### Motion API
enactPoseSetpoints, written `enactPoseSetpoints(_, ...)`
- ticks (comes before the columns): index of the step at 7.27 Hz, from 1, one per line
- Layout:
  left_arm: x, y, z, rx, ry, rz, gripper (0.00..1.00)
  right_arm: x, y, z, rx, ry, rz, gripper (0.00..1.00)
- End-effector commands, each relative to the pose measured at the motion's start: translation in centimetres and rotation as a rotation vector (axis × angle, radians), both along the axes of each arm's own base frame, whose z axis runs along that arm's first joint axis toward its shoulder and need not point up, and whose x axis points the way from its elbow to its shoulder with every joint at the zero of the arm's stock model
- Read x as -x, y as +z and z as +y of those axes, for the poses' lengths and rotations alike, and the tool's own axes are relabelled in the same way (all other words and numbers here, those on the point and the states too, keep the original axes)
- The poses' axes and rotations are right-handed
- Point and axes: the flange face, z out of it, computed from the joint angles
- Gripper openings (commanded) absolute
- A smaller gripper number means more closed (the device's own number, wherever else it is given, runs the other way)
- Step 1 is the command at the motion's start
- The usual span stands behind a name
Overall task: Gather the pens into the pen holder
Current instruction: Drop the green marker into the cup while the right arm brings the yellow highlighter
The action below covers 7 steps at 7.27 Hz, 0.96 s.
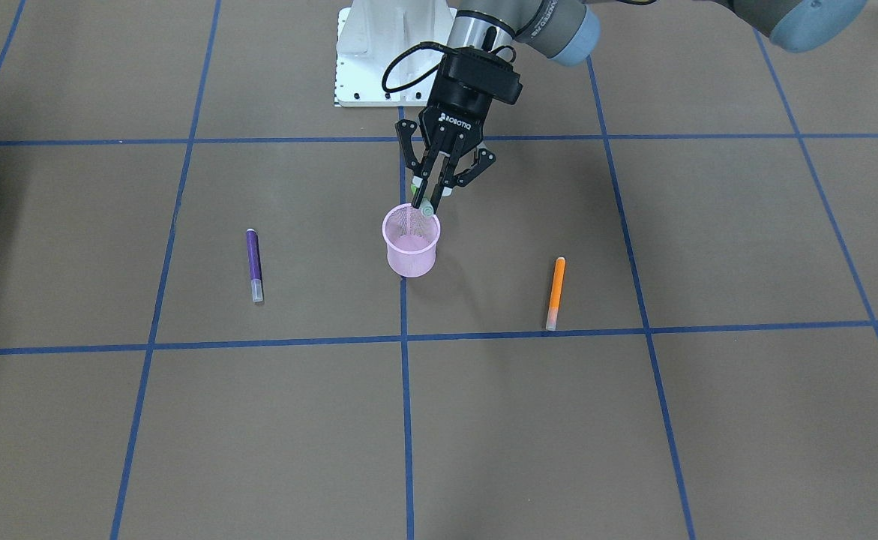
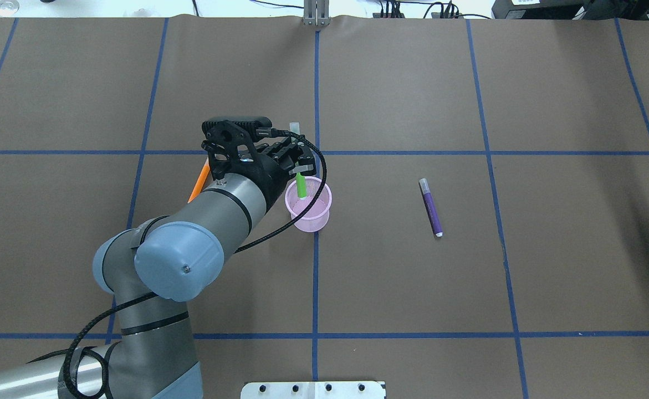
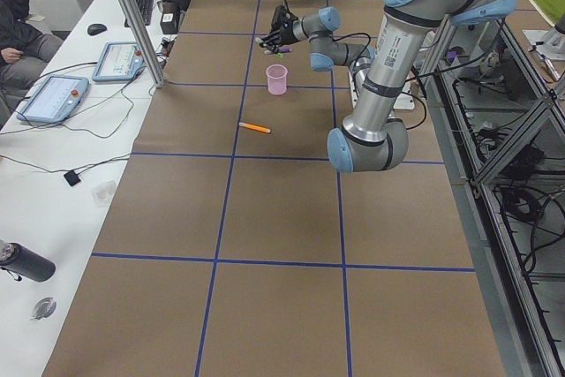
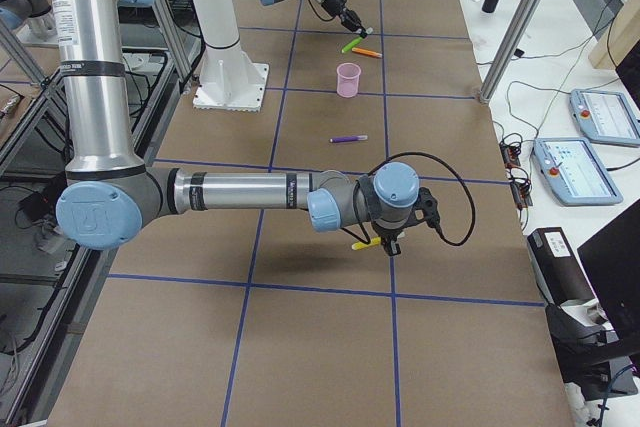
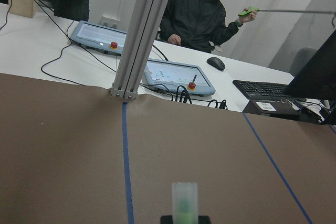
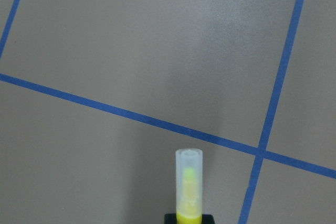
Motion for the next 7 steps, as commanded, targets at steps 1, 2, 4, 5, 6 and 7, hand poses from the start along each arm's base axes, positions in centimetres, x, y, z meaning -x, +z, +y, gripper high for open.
enactPoseSetpoints(1, -2.8, 2.4, -1.1, -0.003, -0.058, -0.031, 0.0, 0.3, -1.9, -0.2, -0.032, -0.008, -0.021, 0.0)
enactPoseSetpoints(2, -4.6, 2.4, -1.9, 0.002, -0.069, -0.048, 0.0, 0.8, -2.3, -0.3, -0.04, -0.017, -0.022, 0.0)
enactPoseSetpoints(4, -5.7, 2.3, -1.1, -0.002, -0.06, -0.047, 0.0, 2.1, -4.3, -1.0, -0.038, -0.013, -0.033, 0.0)
enactPoseSetpoints(5, -6.1, 2.3, -0.2, -0.013, -0.044, -0.019, 0.0, 2.5, -5.2, -0.9, -0.033, -0.006, -0.038, 0.0)
enactPoseSetpoints(6, -6.6, 2.9, 0.6, -0.013, -0.03, -0.024, 0.0, 2.8, -5.8, -0.9, -0.044, -0.009, -0.04, 0.0)
enactPoseSetpoints(7, -7.5, 3.5, 0.8, -0.007, -0.024, -0.038, 0.0, 2.9, -6.7, -0.8, -0.062, -0.011, -0.042, 0.0)
